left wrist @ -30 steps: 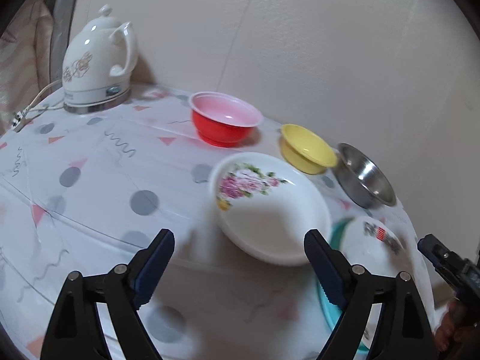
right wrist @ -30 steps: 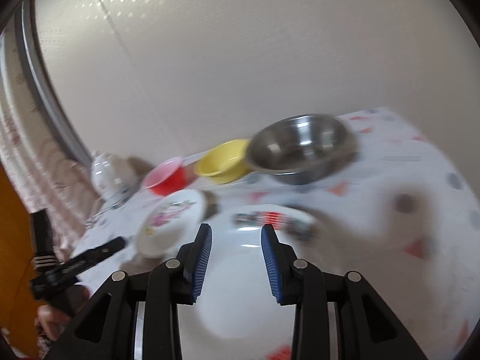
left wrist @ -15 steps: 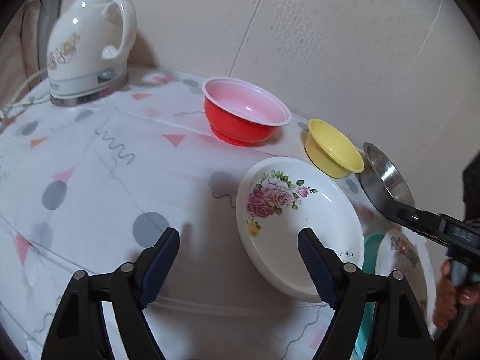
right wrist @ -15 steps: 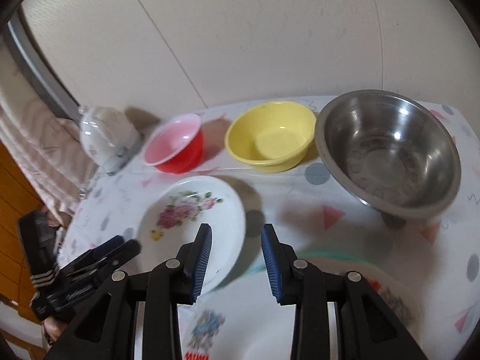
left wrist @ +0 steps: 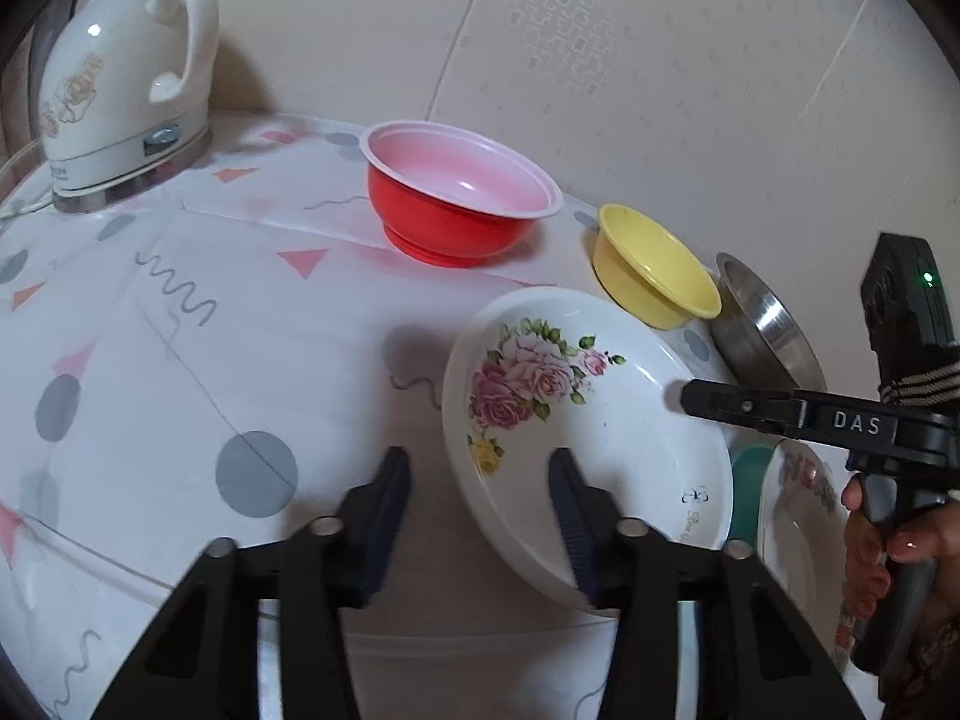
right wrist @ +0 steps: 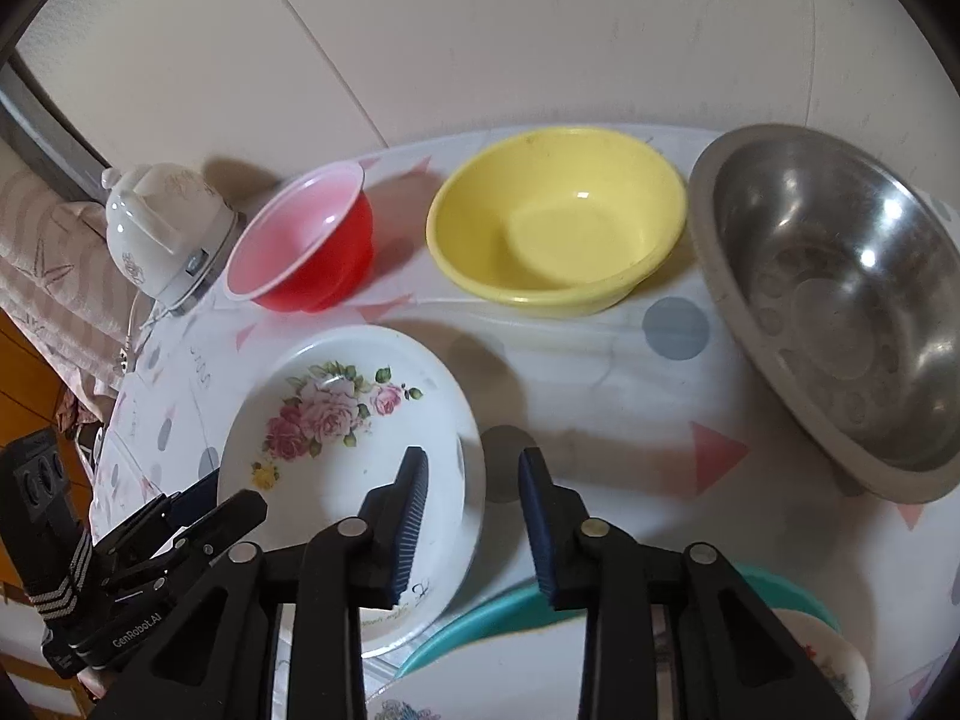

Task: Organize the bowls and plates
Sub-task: 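Grasp the rim of the white floral plate with both grippers, then carry the floral plate with both grippers and lower it onto the white plate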

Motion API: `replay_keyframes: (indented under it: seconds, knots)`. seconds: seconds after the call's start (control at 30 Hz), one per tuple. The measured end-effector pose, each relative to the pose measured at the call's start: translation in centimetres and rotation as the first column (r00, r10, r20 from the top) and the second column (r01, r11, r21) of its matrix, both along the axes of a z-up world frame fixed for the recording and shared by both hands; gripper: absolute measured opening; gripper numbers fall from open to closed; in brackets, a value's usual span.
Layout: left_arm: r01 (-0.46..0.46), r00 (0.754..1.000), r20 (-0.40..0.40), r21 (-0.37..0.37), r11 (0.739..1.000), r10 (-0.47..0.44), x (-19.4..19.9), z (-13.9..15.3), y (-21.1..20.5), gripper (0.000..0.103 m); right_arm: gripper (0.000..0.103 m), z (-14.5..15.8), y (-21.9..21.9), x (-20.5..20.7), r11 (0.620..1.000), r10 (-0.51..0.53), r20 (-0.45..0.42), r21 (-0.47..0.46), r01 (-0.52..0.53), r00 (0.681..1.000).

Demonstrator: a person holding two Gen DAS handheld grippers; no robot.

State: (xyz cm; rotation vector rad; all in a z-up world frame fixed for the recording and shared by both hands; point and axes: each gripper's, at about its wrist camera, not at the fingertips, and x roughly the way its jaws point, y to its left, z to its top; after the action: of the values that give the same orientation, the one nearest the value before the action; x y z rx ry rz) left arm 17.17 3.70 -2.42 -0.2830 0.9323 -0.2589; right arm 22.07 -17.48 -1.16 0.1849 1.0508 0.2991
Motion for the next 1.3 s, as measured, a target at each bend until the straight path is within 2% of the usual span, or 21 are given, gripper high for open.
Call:
replay_keyframes:
  seconds: [0.07, 0.2, 0.4, 0.43, 0.47, 0.5, 0.67, 0.87, 1.3]
  knots:
    - [0.001, 1.0, -0.003, 0.013, 1.0, -0.001, 0.1, -0.1, 0.0, 0.03, 0.024, -0.3, 0.3, 0.4, 1.0, 0.009, -0.02, 0.008, -0.009, 1.0]
    - [0.002, 1.0, -0.015, -0.001, 1.0, -0.002, 0.1, -0.2, 0.7, 0.021, 0.023, -0.3, 1.3, 0.6, 1.0, 0.018, -0.013, -0.013, -0.018, 1.0]
    - [-0.028, 1.0, -0.012, -0.005, 1.0, 0.028, -0.2, -0.3, 2.0, 0.019, 0.021, -0.4, 3.0, 0.7, 0.999, 0.047, -0.006, -0.017, -0.047, 0.999]
    - [-0.032, 0.999, -0.002, 0.022, 0.999, 0.032, -0.3, -0.2, 1.9, 0.018, 0.018, -0.5, 3.2, 0.7, 0.999, 0.046, -0.002, -0.023, -0.046, 0.999]
    - [-0.036, 0.999, 0.007, 0.037, 0.999, 0.036, -0.5, -0.2, 1.8, 0.019, 0.01, -0.4, 3.3, 0.7, 0.998, 0.038, 0.01, -0.049, -0.038, 0.999]
    - [-0.04, 0.999, 0.014, 0.049, 0.998, 0.039, -0.6, -0.1, 1.8, 0.019, 0.01, -0.4, 3.3, 0.5, 0.997, 0.04, 0.019, -0.064, -0.039, 0.999]
    - [-0.057, 0.998, 0.035, 0.056, 0.997, 0.055, -1.1, -0.1, 2.4, 0.018, 0.008, 0.0, 2.8, -0.6, 0.999, 0.042, 0.047, -0.024, -0.041, 0.998]
    - [-0.084, 0.992, 0.1, 0.081, 0.993, 0.076, -2.3, 0.9, 2.3, 0.018, 0.008, 1.2, 2.3, -2.2, 0.999, 0.043, 0.079, 0.01, -0.044, 0.996]
    - [-0.052, 0.989, 0.144, 0.045, 0.998, 0.045, -4.3, 2.6, 1.1, 0.018, 0.008, 3.3, 1.0, -5.1, 0.999, 0.011, 0.143, 0.049, -0.018, 0.99]
